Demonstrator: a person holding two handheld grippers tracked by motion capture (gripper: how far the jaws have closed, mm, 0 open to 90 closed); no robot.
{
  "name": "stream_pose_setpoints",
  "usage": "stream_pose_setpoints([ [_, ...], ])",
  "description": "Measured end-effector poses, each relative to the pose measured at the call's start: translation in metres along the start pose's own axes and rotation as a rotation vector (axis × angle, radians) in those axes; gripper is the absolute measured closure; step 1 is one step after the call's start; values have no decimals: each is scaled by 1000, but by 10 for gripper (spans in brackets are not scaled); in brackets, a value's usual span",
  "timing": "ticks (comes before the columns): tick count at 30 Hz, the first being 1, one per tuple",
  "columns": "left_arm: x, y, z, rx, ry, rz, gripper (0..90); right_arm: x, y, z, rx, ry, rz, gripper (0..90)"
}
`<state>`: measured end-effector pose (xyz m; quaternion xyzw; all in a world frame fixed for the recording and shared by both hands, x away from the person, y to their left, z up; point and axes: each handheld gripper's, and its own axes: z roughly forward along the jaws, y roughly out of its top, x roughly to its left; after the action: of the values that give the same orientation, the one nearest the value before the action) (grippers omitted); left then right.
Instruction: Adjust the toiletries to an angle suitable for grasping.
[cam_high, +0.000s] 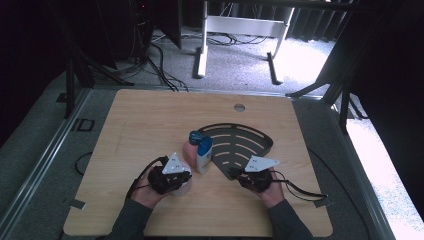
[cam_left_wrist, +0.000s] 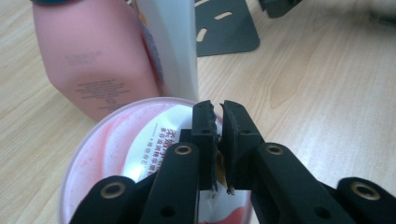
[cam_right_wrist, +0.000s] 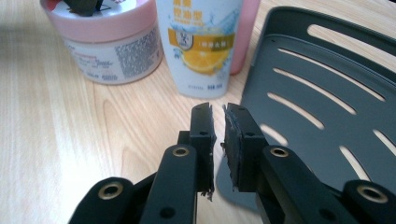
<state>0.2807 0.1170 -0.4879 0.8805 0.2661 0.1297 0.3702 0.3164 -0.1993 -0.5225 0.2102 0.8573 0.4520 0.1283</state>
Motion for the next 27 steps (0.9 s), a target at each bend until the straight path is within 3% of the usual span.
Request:
stream_pose_setpoints([
  [3,-2,-1,1,-8,-28,0,888,2,-7,-11,1,-11,3,797],
  [10,-8,-2,-1,-4,-8,7,894,3,-22,-35,8,-42,13,792],
  [13,-13,-1,-1,-3,-18,21,895,2,-32,-47,16,-62,22,795],
  [18,-19,0,0,-6,-36,35,896,-1,-41,-56,31,-86,35,799],
  [27,-36,4,5,-19,-102,63,897,-8,-49,-67,3,-118,78,795],
])
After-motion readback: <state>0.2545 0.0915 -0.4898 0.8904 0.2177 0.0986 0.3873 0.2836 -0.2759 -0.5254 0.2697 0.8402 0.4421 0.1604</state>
